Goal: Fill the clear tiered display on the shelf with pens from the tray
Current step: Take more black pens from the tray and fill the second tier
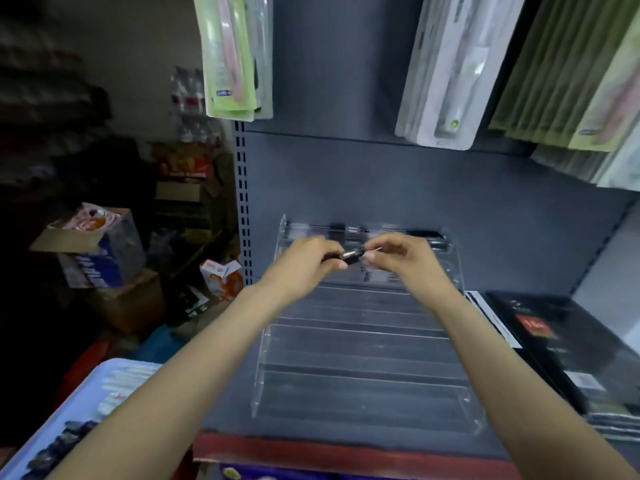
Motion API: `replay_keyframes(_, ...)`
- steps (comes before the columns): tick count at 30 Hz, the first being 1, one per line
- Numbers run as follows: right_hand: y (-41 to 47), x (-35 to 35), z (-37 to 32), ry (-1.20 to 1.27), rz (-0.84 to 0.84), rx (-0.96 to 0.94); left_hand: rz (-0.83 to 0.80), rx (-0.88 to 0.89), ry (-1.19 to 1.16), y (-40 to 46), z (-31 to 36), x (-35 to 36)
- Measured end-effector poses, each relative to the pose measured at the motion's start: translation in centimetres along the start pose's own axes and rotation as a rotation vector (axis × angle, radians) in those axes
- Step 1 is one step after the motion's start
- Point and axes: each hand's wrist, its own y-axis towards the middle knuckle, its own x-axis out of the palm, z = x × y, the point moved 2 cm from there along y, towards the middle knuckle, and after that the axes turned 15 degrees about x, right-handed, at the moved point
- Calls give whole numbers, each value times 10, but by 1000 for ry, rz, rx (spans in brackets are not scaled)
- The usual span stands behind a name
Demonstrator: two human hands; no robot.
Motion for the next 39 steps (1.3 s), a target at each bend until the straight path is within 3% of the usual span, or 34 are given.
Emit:
replay_keyframes(6, 28, -20, 16, -11, 208, 48, 190, -90, 213, 9, -20, -25)
replay_keyframes(10, 42, -15, 32, 3, 174, 146, 42, -120, 157, 8, -34, -19)
replay_keyframes(13, 51, -3, 33, -159, 164, 135, 24, -121, 114, 6, -43, -14)
replay_keyframes(19, 62, 14, 32, -610, 226, -8, 215, -139, -6, 3, -45, -13)
replay_keyframes(23, 64, 24, 26, -763, 260, -60, 234, -130, 15, -1, -48, -16)
replay_keyframes(31, 77, 30, 19, -968, 64, 2, 227, -111, 18, -1, -49, -13)
replay_keyframes(35, 77, 23, 15, -811, 32, 40, 217, -97, 20, -1, -46, -12)
replay_keyframes(39, 58, 11, 9, -241, -4, 40, 216, -78, -36, 2, -42, -9)
